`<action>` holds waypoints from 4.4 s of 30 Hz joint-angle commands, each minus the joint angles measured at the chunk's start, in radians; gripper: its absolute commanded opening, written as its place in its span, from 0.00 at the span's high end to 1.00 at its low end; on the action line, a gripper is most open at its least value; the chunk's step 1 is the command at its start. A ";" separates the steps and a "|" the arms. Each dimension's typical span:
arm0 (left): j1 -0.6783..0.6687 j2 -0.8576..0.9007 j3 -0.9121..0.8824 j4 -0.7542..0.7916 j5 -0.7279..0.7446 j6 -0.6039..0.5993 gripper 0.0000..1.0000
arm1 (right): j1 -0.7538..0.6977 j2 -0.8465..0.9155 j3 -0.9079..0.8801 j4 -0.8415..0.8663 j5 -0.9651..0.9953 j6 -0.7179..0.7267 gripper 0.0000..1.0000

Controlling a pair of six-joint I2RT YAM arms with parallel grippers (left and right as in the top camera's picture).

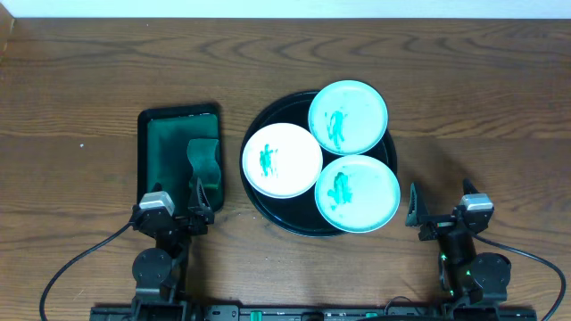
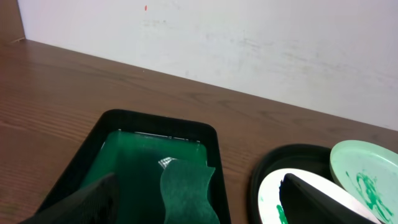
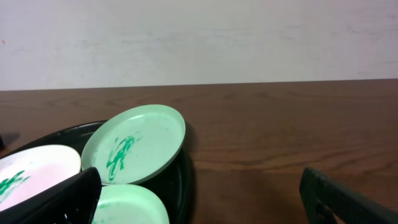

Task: Clean dirty plates on tray and stack at the side

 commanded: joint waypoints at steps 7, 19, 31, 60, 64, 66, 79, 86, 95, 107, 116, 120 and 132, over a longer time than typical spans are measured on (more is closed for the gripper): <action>0.004 0.008 -0.011 -0.051 -0.012 0.017 0.18 | 0.005 0.001 -0.002 -0.005 0.006 -0.010 0.01; 0.004 0.008 -0.011 -0.051 -0.012 0.017 0.18 | 0.005 0.001 -0.002 -0.005 0.006 -0.010 0.01; 0.004 0.008 -0.011 -0.051 -0.012 0.017 0.18 | 0.005 0.001 -0.002 -0.005 0.007 -0.010 0.01; 0.004 0.089 0.121 -0.057 0.159 0.000 0.18 | 0.005 0.001 -0.002 -0.005 0.007 -0.010 0.01; 0.004 0.285 0.278 -0.118 0.160 0.006 0.18 | 0.005 0.001 -0.002 -0.005 0.006 -0.010 0.01; 0.004 0.410 0.383 -0.162 0.160 0.006 0.18 | 0.005 0.001 -0.002 -0.005 0.007 -0.010 0.01; 0.003 1.216 1.397 -0.982 0.177 0.048 0.18 | 0.005 0.001 -0.002 -0.005 0.007 -0.010 0.01; 0.003 1.435 1.674 -1.312 0.167 0.111 0.18 | 0.005 0.001 -0.002 -0.005 0.007 -0.010 0.01; 0.003 1.609 1.688 -1.427 0.175 0.106 0.18 | 0.005 0.001 -0.002 -0.005 0.006 -0.010 0.01; 0.003 1.633 1.687 -1.387 0.175 0.106 0.18 | 0.004 0.001 -0.002 -0.004 0.018 -0.014 0.01; 0.003 1.633 1.687 -1.385 0.175 0.106 0.18 | 0.005 0.001 -0.002 0.013 -0.033 0.047 0.01; 0.003 1.633 1.687 -1.377 0.175 0.106 0.18 | 0.005 0.002 0.006 0.003 -0.290 0.055 0.01; 0.003 1.633 1.687 -1.361 0.175 0.098 0.18 | 0.019 0.425 0.521 -0.476 -0.469 -0.084 0.01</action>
